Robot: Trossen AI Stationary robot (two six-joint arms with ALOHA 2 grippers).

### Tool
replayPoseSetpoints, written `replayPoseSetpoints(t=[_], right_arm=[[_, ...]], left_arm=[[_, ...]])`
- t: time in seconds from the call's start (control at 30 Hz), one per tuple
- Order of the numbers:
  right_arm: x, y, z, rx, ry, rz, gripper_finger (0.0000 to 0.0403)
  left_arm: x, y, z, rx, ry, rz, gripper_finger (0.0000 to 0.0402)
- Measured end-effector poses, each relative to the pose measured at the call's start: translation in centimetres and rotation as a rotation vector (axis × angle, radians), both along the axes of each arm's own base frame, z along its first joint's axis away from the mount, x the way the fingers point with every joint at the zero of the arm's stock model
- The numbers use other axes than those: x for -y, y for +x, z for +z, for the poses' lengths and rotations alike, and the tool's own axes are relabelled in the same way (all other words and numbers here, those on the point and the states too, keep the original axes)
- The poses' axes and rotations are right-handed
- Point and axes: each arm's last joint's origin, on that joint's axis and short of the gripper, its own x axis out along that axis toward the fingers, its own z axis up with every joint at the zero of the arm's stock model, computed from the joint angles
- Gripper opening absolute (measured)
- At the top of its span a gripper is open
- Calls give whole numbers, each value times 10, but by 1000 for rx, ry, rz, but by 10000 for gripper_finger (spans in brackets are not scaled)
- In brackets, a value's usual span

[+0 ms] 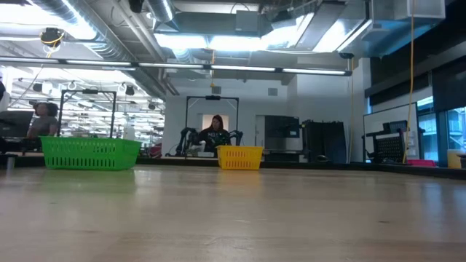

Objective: Sort & place blocks by color
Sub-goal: Put the light blue block into the blue bin

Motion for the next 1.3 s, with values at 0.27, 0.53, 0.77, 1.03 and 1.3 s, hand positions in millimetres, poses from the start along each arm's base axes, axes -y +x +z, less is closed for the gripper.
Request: replayPoseSetpoints(t=[0.27, 0.53, 0.77, 1.03, 1.3], right_arm=[[27, 28, 60, 427, -23, -148, 343], [78, 104, 95, 981, -229, -259, 343], [125, 149, 144, 1466, -231, -90, 343], [157, 158, 156, 1594, -158, -9, 343], [160, 159, 158, 1610, -320, 77, 343]], left_arm=[[2, 0, 1, 9, 5, -56, 250], [4, 0, 4, 42, -16, -132, 250], [4, 0, 4, 44, -36, -134, 250], [4, 0, 4, 35, 18, -135, 250], [4, 0, 3, 24, 68, -124, 250]])
